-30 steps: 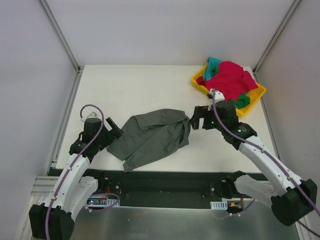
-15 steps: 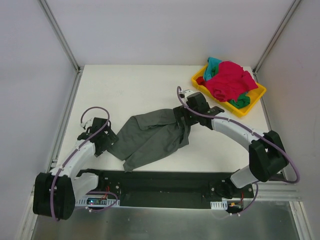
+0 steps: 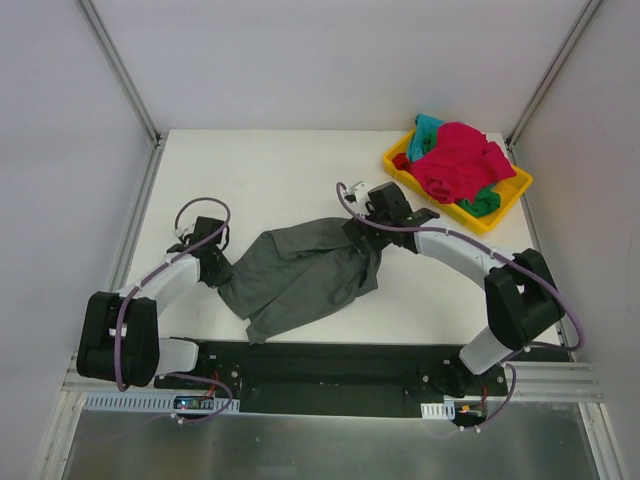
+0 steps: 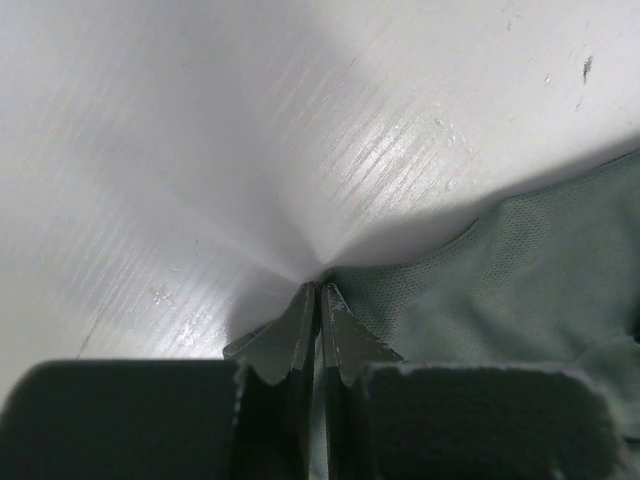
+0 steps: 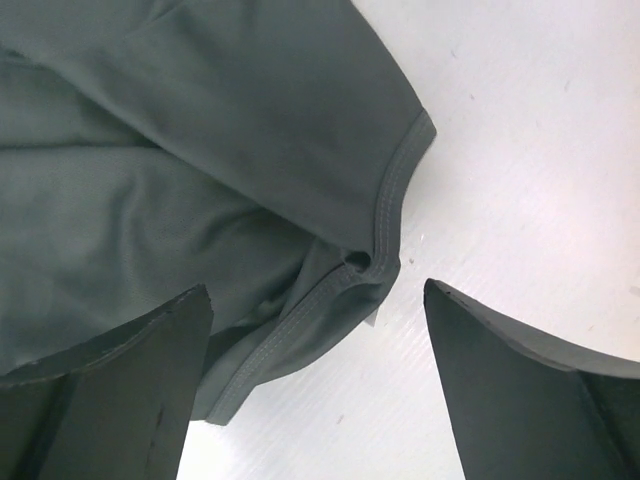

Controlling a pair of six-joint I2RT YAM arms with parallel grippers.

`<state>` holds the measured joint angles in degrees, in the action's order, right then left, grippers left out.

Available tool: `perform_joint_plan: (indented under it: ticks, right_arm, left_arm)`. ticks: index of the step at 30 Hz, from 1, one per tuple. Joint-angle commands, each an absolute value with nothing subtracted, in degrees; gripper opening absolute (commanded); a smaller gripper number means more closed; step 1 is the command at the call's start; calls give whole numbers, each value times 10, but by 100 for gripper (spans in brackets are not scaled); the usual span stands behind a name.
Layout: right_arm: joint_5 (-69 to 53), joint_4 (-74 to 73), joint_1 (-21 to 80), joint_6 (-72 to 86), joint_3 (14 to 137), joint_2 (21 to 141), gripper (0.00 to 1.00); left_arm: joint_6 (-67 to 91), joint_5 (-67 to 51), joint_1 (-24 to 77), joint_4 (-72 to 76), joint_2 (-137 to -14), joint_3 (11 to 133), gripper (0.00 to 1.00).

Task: Fold and stack the t-shirts
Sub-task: Flatten out the tshirt

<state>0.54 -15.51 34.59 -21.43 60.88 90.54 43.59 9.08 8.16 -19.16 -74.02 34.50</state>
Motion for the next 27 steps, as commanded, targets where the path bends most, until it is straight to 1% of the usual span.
perform_joint_plan:
  ticks: [1, 4, 7, 10, 12, 14, 16, 20, 21, 24, 27]
  right_arm:
    - [-57, -153, 343, -350, 643, 932, 86]
    - [-90, -174, 340, -409, 666, 960, 85]
    - [-97, -199, 332, -445, 694, 990, 83]
    - [-80, -220, 317, -455, 719, 1017, 77]
    - [-78, -221, 307, -459, 729, 1031, 68]
    - [-89, -239, 299, -468, 747, 1047, 63]
    - [-87, -251, 293, -465, 752, 1056, 51]
    - [-92, -227, 283, -440, 744, 1042, 15]
    - [-97, -222, 283, -432, 743, 1034, 10]
    - [-90, -198, 282, -397, 730, 981, 8]
    - [-70, -192, 282, -354, 715, 893, 3]
  left_arm:
    - [430, 101, 79, -202, -719, 335, 0]
    - [428, 111, 79, -202, -696, 336, 0]
    - [422, 112, 79, -201, -677, 336, 0]
    - [413, 118, 79, -202, -670, 339, 0]
    - [408, 118, 79, -201, -668, 342, 0]
    - [404, 120, 79, -202, -670, 344, 0]
    - [404, 120, 79, -201, -669, 345, 0]
    - [403, 113, 79, -202, -668, 349, 0]
    - [401, 109, 79, -201, -666, 351, 0]
    - [385, 88, 79, -208, -656, 372, 0]
    - [382, 69, 79, -214, -607, 403, 0]
